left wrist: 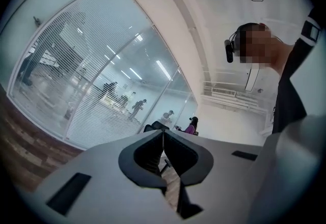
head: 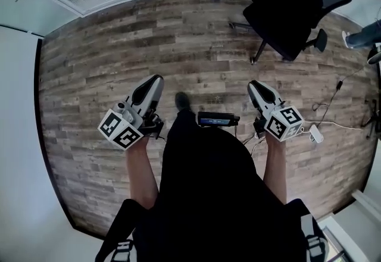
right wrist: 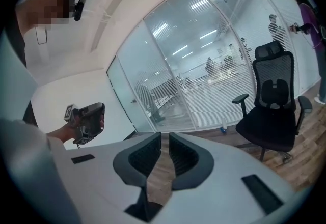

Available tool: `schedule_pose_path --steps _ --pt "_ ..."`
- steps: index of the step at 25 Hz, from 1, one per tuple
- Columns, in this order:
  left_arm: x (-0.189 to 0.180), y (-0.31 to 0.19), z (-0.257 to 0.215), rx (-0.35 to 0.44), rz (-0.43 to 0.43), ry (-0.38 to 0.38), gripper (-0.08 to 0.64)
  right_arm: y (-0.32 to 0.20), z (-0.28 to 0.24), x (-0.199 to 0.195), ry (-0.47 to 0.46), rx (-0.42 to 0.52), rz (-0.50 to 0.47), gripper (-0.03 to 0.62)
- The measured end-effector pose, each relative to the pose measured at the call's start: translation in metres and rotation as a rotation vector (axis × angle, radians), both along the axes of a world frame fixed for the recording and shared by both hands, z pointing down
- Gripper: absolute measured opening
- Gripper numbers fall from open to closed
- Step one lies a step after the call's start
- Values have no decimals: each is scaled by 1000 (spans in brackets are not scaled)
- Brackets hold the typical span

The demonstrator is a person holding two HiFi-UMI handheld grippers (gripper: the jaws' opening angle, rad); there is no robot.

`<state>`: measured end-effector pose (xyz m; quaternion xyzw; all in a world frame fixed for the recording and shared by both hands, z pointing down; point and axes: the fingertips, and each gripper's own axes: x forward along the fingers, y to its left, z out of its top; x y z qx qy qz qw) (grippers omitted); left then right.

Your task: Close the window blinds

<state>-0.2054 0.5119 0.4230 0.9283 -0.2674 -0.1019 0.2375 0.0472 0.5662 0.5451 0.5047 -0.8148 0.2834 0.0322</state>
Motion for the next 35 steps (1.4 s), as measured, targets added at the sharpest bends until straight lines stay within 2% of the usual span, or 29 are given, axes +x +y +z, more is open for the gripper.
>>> schedule_pose_path --steps 3,8,11,17,22,25,29,31,33,35 --pt "-18 -48 1 -5 1 43 11 -48 -8 -20 20 8 6 55" --pt "-54 -116 -10 4 -2 157 12 -118 -18 -60 22 13 9 55" --pt "-75 -146 -13 21 1 179 12 -147 -26 -80 41 43 -2 55" --pt "-92 -196 2 -8 -14 189 37 -195 -27 -95 60 56 -31 55" --pt "-90 -215 17 -44 -49 149 83 -228 -14 -96 43 38 -79 57" --pt "-96 -237 17 -31 -111 130 126 -269 -8 -100 7 55 -130 57" --pt "-110 -284 23 -42 -250 78 196 -340 1 -108 -33 67 -228 58" --pt "-103 -306 15 -24 -290 70 204 -377 -8 -102 -16 85 -265 85" --pt "-87 -328 7 -5 -301 61 204 -410 -21 -88 1 106 -273 158" --pt "-69 -353 1 -3 -308 67 204 -438 -31 -70 -3 121 -270 175"
